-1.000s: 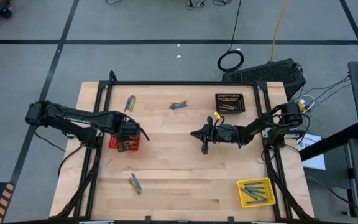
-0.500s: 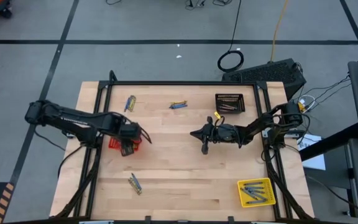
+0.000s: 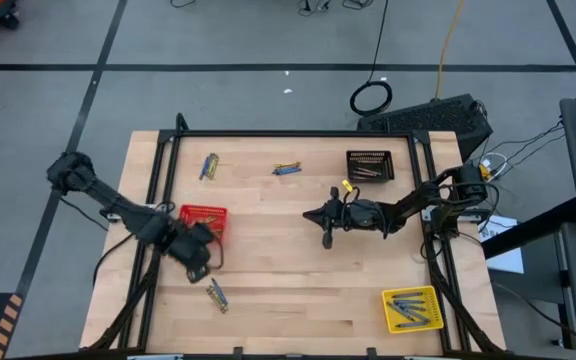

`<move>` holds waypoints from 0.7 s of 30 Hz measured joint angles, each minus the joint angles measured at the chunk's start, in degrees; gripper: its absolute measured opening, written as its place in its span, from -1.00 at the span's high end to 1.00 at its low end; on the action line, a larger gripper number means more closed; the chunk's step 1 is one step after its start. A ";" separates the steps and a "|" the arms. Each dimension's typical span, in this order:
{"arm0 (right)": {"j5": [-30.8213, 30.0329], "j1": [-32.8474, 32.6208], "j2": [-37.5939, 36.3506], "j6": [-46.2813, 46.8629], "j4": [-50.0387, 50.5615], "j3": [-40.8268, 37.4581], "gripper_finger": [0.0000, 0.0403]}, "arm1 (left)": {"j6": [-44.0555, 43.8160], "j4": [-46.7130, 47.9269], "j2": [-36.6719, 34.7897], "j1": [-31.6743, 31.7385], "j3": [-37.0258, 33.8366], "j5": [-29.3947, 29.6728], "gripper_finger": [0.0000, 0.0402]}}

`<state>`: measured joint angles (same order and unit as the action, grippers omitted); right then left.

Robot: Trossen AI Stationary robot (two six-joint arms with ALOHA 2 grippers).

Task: Sort crayons
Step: Put the blue crayon into the yellow bin

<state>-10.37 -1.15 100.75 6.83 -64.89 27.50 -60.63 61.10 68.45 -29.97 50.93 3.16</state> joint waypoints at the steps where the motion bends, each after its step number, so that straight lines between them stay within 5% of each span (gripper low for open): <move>1: 0.10 -0.06 0.00 0.00 -0.03 0.34 0.97 | -4.81 -0.52 0.00 -2.39 -0.25 0.00 0.13; 7: 0.18 -0.90 0.00 -1.63 0.01 0.56 0.97 | -28.72 -3.86 3.48 -13.98 -0.72 4.40 0.13; 13: 0.26 -0.96 0.00 -1.60 -0.01 0.56 0.97 | -44.87 -9.92 10.28 -17.62 -0.76 9.72 0.12; 21: 0.39 -1.37 0.00 -0.46 0.16 0.56 0.97 | -55.92 -20.39 17.33 -15.61 -0.78 -2.13 0.12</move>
<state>-9.99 -2.52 100.75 6.37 -64.73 28.05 -116.55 40.71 85.78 -45.58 50.15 1.02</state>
